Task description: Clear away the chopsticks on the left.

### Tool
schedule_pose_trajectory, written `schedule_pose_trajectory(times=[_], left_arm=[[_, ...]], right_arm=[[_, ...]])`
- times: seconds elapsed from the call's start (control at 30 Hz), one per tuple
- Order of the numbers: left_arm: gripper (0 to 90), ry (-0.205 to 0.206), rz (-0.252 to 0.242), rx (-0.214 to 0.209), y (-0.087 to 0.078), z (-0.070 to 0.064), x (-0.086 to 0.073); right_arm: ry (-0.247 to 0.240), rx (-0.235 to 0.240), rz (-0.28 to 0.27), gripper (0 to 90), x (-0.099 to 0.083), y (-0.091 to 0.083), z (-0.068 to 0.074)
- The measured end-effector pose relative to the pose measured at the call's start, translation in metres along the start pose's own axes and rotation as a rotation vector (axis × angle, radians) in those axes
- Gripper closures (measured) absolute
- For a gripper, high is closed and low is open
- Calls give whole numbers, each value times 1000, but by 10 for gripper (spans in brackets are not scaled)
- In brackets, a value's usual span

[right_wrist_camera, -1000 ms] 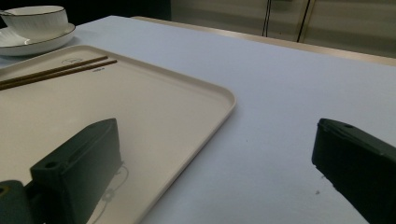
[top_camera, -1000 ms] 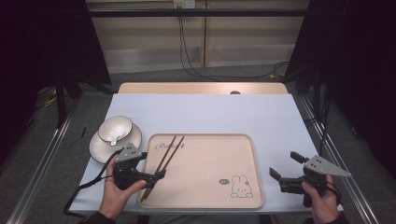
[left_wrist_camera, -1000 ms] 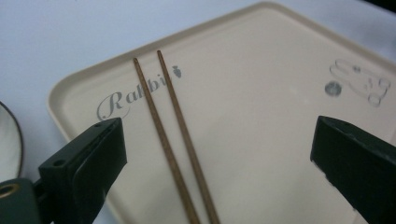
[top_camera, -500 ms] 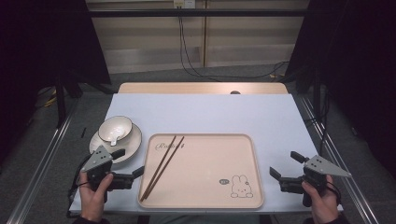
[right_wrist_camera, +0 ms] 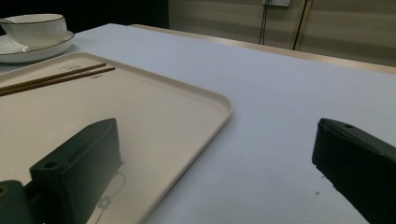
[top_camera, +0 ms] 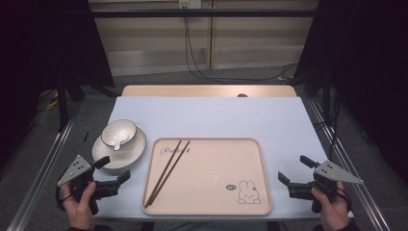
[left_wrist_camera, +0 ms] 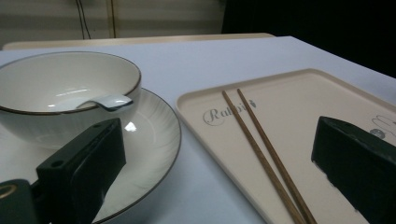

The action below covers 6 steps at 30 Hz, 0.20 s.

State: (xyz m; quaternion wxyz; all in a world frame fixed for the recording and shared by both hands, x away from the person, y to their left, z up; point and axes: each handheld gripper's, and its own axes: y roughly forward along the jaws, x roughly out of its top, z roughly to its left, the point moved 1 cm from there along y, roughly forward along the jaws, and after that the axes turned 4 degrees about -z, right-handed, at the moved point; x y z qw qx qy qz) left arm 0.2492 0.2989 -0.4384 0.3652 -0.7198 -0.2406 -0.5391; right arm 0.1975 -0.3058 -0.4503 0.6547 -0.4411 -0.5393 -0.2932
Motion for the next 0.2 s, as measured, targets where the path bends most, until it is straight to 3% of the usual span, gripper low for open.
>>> schedule_pose_trajectory(times=[0.03, 0.13, 0.2], left_arm=[[24, 0, 0, 0, 0, 0, 0], [23, -49, -15, 0, -1, 4, -3], [23, -46, -7, 4, -1, 5, -3]], right_arm=[[0, 0, 0, 7, 0, 0, 0], [-2, -6, -4, 7, -1, 0, 0], [4, -3, -4, 7, -1, 0, 0]])
